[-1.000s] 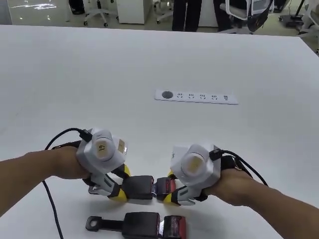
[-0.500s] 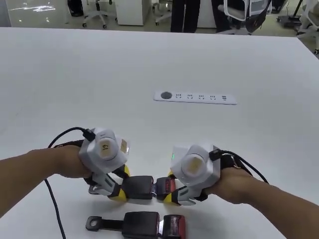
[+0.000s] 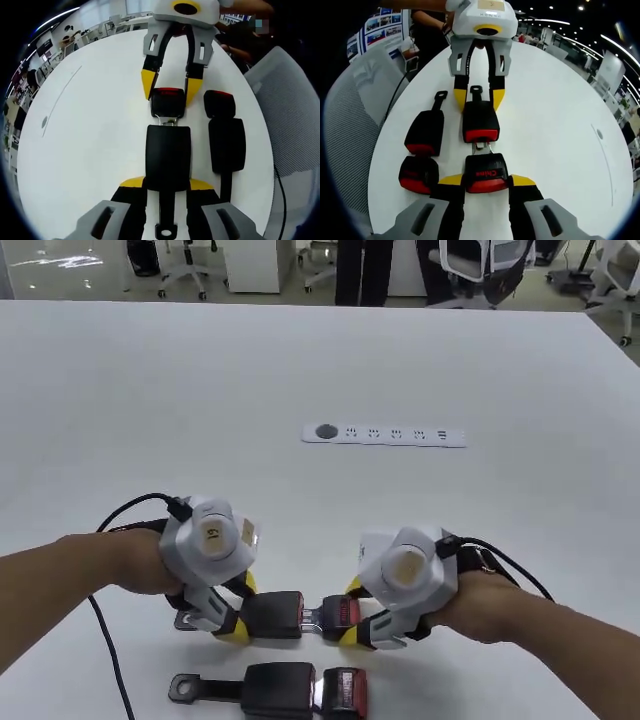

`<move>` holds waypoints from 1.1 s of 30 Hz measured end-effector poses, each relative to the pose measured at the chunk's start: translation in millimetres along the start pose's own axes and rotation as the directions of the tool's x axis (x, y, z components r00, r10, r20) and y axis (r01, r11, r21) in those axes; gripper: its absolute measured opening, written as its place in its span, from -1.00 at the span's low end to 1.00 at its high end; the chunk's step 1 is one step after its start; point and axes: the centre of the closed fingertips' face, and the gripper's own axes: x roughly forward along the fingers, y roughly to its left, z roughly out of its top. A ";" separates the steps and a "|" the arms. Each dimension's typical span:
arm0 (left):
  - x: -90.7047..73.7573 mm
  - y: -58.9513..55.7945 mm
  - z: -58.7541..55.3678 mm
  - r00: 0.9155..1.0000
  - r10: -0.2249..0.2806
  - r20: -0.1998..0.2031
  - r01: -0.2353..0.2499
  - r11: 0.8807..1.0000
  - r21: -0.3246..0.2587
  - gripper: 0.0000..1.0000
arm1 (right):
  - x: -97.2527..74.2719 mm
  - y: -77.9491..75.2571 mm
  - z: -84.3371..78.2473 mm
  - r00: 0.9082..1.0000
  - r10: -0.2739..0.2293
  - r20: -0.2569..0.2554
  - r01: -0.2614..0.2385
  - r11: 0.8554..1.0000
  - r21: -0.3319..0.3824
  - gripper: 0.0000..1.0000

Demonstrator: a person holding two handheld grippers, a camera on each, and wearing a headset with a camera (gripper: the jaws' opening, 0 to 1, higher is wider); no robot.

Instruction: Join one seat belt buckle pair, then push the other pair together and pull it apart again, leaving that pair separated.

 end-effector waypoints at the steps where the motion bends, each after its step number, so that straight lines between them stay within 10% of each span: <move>1: -0.2 0.2 0.0 1.000 0.001 0.001 -0.001 1.000 -0.002 -0.39 | 0.0 0.7 0.6 1.000 0.001 0.001 -0.001 1.000 -0.001 -0.41; 33: 1.2 0.9 -2.3 1.000 0.006 0.003 -0.006 1.000 -0.008 -0.39 | -13.3 -0.7 -17.6 1.000 0.008 -0.013 -0.008 1.000 -0.017 -0.41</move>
